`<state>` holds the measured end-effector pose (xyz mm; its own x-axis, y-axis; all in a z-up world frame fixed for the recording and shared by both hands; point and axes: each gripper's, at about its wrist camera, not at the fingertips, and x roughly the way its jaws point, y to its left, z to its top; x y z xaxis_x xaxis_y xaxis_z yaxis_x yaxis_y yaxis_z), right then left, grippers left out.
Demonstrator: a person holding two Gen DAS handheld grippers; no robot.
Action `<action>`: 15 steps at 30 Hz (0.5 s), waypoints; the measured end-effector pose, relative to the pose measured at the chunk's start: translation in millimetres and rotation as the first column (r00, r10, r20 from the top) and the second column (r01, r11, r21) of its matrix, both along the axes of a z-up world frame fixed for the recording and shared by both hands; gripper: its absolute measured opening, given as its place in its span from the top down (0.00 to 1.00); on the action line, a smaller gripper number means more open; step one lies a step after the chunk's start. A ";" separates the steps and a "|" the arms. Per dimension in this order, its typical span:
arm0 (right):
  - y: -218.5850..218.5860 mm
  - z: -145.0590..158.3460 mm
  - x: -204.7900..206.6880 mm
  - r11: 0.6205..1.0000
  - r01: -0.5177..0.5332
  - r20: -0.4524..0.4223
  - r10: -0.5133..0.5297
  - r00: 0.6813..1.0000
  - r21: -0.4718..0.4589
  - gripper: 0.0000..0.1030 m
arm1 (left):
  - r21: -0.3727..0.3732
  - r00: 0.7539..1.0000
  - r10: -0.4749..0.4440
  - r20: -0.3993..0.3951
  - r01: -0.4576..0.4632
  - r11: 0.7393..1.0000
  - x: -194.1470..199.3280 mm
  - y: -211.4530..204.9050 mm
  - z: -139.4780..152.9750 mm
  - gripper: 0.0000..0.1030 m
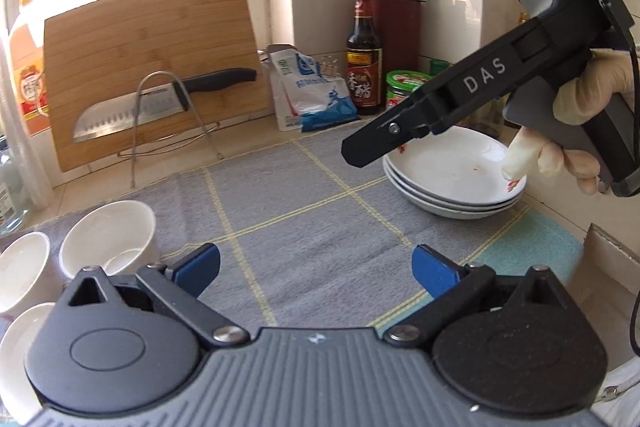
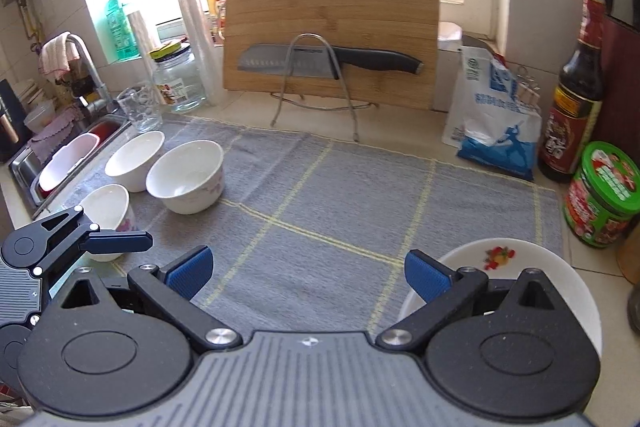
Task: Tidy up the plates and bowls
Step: 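Move the right tool toward the white bowls on the towel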
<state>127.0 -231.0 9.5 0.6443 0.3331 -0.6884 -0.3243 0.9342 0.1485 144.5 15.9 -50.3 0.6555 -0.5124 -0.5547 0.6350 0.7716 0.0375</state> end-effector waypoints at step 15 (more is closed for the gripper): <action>158.6 -11.3 21.5 0.938 -0.337 -0.018 0.337 0.941 -0.084 0.00 | 0.019 0.931 0.364 0.036 -0.364 0.931 -20.4 116.7 -4.3 0.01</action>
